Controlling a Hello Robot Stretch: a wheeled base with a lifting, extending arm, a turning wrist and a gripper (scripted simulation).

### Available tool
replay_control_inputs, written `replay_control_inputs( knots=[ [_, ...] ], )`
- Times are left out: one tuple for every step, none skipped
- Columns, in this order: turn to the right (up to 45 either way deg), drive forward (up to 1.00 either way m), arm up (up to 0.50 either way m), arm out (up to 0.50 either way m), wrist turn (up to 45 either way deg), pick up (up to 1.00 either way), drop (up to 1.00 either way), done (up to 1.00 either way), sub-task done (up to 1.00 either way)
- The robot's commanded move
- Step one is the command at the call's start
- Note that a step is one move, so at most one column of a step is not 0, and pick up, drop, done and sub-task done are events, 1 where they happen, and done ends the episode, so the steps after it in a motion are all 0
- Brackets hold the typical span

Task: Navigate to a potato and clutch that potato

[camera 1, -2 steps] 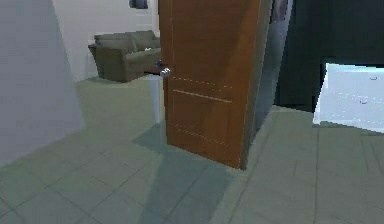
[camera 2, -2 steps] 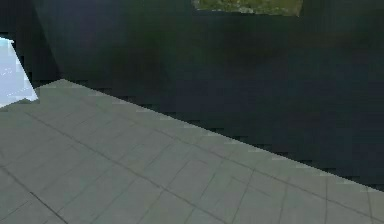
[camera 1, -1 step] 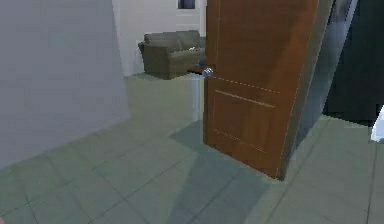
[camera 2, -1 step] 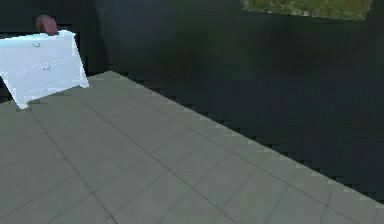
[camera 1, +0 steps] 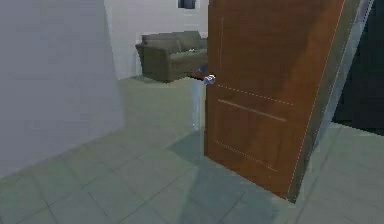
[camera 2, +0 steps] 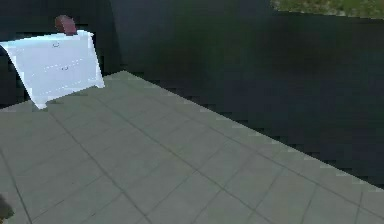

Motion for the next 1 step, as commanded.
replay_control_inputs(
  knots=[
    [39.0, 0.0, 0.0, 0.0, 0.0, 0.0, 0.0, 0.0, 0.0]
  ],
)
